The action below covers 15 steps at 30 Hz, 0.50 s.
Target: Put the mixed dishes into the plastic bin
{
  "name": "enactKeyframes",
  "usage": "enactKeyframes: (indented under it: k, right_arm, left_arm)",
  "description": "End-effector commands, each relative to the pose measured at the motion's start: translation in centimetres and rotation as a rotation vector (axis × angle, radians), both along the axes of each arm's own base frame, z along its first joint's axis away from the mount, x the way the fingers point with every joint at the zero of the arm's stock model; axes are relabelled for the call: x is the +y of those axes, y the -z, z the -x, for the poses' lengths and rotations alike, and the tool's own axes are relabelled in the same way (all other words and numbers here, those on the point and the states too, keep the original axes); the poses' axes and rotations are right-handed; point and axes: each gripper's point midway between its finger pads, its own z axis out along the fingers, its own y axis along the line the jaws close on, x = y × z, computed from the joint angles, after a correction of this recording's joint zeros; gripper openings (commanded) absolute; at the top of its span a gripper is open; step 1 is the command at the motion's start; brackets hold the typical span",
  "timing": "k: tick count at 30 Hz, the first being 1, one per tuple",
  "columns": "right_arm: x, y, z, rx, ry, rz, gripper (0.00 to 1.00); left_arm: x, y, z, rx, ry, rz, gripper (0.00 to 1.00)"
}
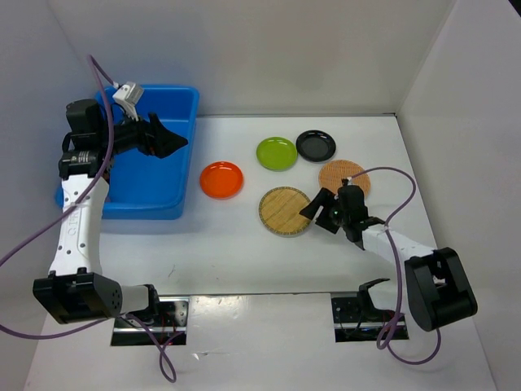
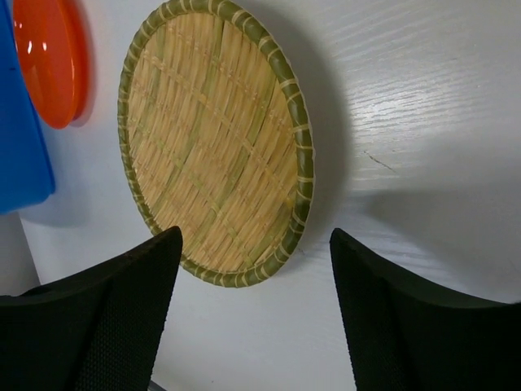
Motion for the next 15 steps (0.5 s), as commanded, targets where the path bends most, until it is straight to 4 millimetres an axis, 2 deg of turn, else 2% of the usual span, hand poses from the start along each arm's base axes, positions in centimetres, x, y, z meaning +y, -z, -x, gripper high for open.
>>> enactKeyframes:
  k: [1, 2, 4, 9, 10, 12, 13, 15]
  right_arm:
    - [0.4, -0.2, -0.8, -0.042, 0.010, -0.044, 0.76]
    - [0.8, -0.5, -1.0, -0.049, 0.003, -0.069, 0.75]
    - [0.8, 1.4, 0.0, -0.007, 0.008, -0.082, 0.73]
    - [1.0, 3.5, 0.0, 0.028, 0.021, -0.104, 0.71]
    - [1.2, 4.4, 0.2, 0.060, 0.020, -0.109, 0.69]
    - [1.5, 4.9, 0.0, 0.060, 0.011, -0.117, 0.65]
    - [1.5, 5.7, -0.1, 0.079, 0.012, -0.112, 0.58]
    - [2.1, 5.8, -0.6, 0.079, -0.003, -0.139, 0.51]
  left_arm:
    - [-1.0, -1.4, 0.7, -0.064, 0.088, 0.033, 0.97]
    - [-1.1, -1.3, 0.6, -0.062, 0.086, 0.038, 0.97]
    - [-1.3, -1.5, 0.8, -0.068, 0.108, 0.049, 0.97]
    - [-1.9, -1.4, 0.6, -0.056, 0.144, 0.072, 0.97]
    - [-2.0, -1.4, 0.8, -0.056, 0.153, 0.074, 0.97]
    - [-2.5, -1.1, 0.6, -0.042, 0.171, 0.093, 0.97]
    - [-2.4, -1.0, 0.3, -0.042, 0.172, 0.093, 0.97]
    - [-2.7, -0.6, 0.2, -0.031, 0.182, 0.096, 0.98]
